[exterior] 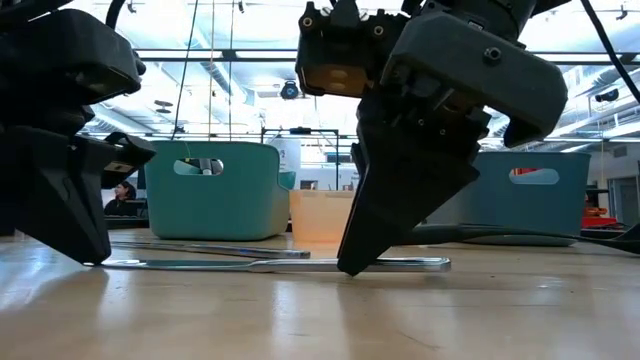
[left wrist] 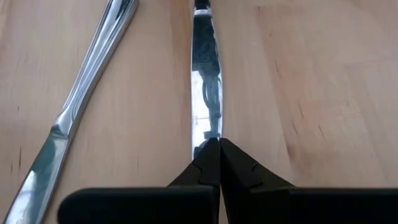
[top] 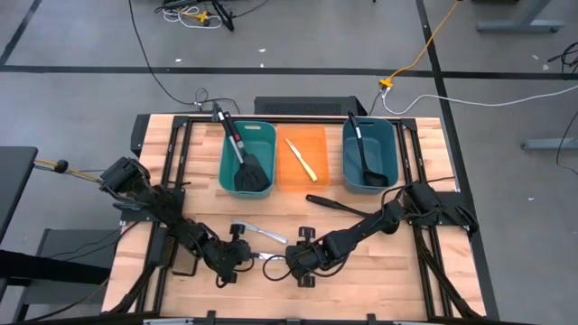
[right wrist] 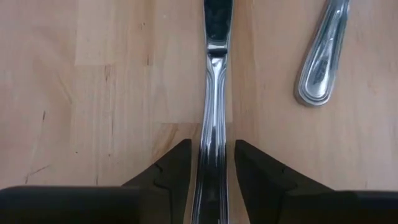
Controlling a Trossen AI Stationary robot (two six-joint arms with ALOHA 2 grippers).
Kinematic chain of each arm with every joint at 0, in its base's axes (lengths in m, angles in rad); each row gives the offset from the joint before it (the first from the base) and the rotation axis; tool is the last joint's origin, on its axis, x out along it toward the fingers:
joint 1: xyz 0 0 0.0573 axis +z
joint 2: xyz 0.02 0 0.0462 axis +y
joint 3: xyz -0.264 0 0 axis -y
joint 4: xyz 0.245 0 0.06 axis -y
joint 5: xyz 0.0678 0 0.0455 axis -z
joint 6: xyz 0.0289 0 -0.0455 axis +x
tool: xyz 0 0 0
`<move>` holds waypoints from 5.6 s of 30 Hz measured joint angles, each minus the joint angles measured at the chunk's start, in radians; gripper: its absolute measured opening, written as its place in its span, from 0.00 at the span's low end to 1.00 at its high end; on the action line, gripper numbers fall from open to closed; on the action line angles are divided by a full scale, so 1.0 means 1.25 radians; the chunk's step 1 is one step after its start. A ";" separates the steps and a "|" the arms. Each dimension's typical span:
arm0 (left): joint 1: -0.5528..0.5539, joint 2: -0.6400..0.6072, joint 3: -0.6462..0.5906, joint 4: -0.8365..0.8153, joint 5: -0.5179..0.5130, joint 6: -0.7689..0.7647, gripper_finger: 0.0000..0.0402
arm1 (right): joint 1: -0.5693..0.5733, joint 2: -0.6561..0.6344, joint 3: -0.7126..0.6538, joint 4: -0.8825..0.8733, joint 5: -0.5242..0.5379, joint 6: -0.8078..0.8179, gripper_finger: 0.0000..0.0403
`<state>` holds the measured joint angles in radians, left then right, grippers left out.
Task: Pick & Place Kitchen Items
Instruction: Put the bottom silver knife into the orange bin
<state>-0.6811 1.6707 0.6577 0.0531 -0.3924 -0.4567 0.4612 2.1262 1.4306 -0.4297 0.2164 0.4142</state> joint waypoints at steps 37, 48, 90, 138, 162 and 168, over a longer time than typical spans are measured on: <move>0.002 0.065 -0.001 0.052 0.019 -0.028 0.01 | -0.018 -0.013 0.004 -0.223 -0.092 0.021 0.51; -0.006 0.041 -0.003 0.073 0.012 0.063 0.01 | -0.028 0.021 0.009 -0.226 -0.115 0.012 0.35; 0.048 0.096 0.012 0.065 -0.021 -0.004 0.00 | -0.032 0.013 0.003 -0.215 -0.119 -0.049 0.29; -0.010 -0.332 0.005 -0.106 -0.127 0.212 0.01 | -0.009 -0.195 0.000 -0.243 -0.009 -0.041 0.16; 0.000 -0.944 -0.357 -0.081 -0.263 0.112 0.02 | 0.034 -0.580 -0.082 -0.177 0.214 -0.187 0.16; 0.000 -0.945 -0.358 -0.076 -0.258 0.129 0.02 | 0.007 -0.850 -0.336 0.055 0.243 -0.227 0.16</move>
<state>-0.6807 0.4900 0.2104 -0.0424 -0.7151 -0.2960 0.4699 1.0639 1.0112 -0.3612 0.5206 0.1300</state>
